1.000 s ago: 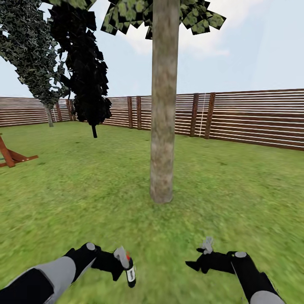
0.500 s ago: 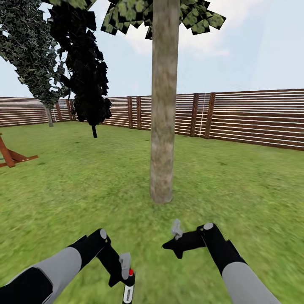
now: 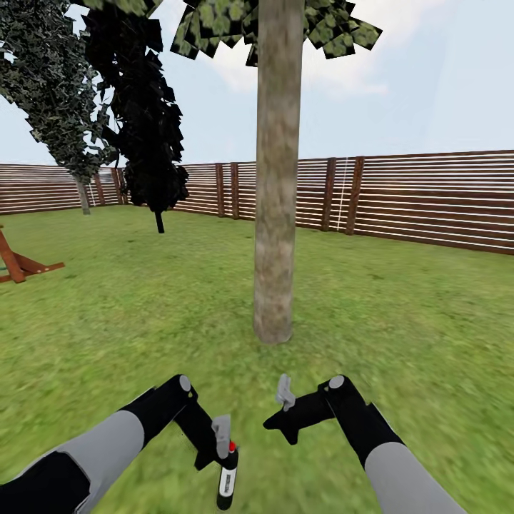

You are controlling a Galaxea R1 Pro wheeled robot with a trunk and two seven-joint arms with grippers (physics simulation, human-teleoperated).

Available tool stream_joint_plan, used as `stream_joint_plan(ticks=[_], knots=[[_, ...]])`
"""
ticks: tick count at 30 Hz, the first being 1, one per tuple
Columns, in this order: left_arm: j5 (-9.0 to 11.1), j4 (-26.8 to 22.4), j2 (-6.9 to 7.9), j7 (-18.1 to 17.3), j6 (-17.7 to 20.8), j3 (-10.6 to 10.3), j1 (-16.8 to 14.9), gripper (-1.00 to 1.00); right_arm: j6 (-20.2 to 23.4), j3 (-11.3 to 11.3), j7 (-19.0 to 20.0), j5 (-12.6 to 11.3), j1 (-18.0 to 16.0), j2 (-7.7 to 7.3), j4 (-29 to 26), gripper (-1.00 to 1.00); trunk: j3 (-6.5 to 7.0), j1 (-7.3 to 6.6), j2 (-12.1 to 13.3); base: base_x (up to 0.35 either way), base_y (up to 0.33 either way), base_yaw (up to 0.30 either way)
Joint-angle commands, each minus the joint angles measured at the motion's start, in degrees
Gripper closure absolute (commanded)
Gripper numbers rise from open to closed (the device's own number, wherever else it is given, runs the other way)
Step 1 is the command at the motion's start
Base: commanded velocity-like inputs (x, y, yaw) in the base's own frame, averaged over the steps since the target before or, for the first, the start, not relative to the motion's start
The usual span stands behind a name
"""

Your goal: In the garden, pick up the pesticide atomizer on the floor and spray pesticide onto both trees until each tree trunk is fully covered.

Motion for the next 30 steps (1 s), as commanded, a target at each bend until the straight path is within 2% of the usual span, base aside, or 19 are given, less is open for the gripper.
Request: stream_joint_plan(ticks=[1,3,5,8,12,18,30], knots=[[0.0,-0.1,-0.43,0.0,0.3,-0.1,-0.3,1.00,0.0,0.0,0.0,0.0,0.0,0.06,-0.2,1.00,0.00,0.00,0.0,0.000,0.000,0.000],[0.0,-0.1,-0.97,0.1,1.5,-0.1,-0.5,1.00,0.1,0.0,0.2,-0.1,0.0,0.26,-2.6,1.00,0.00,0.00,0.0,0.000,0.000,0.000],[0.0,-0.1,-1.16,0.1,2.3,0.0,-0.5,1.00,3.0,0.3,4.0,-0.1,0.0,0.33,-5.6,1.00,0.00,0.00,0.0,0.000,0.000,0.000],[0.0,-0.1,-1.59,0.1,2.6,0.0,-0.5,1.00,5.7,0.4,6.1,-0.2,0.0,0.35,-8.7,1.00,0.00,0.00,0.0,0.000,0.000,0.000],[0.0,-0.2,-1.76,0.1,2.6,0.0,-0.6,1.00,6.1,0.4,6.5,-0.2,0.0,0.29,-9.2,1.00,0.00,0.00,0.0,0.000,0.000,0.000],[0.1,-3.3,-1.92,0.2,2.6,0.0,-0.6,1.00,6.2,0.4,6.5,-0.2,0.0,0.21,-9.2,1.00,0.00,0.00,0.0,0.000,0.000,0.000],[0.2,-3.5,-2.83,0.5,2.8,0.1,-2.0,1.00,6.2,0.5,6.4,-0.2,0.0,0.25,-9.2,1.00,0.00,0.00,0.0,0.000,0.000,0.000]])
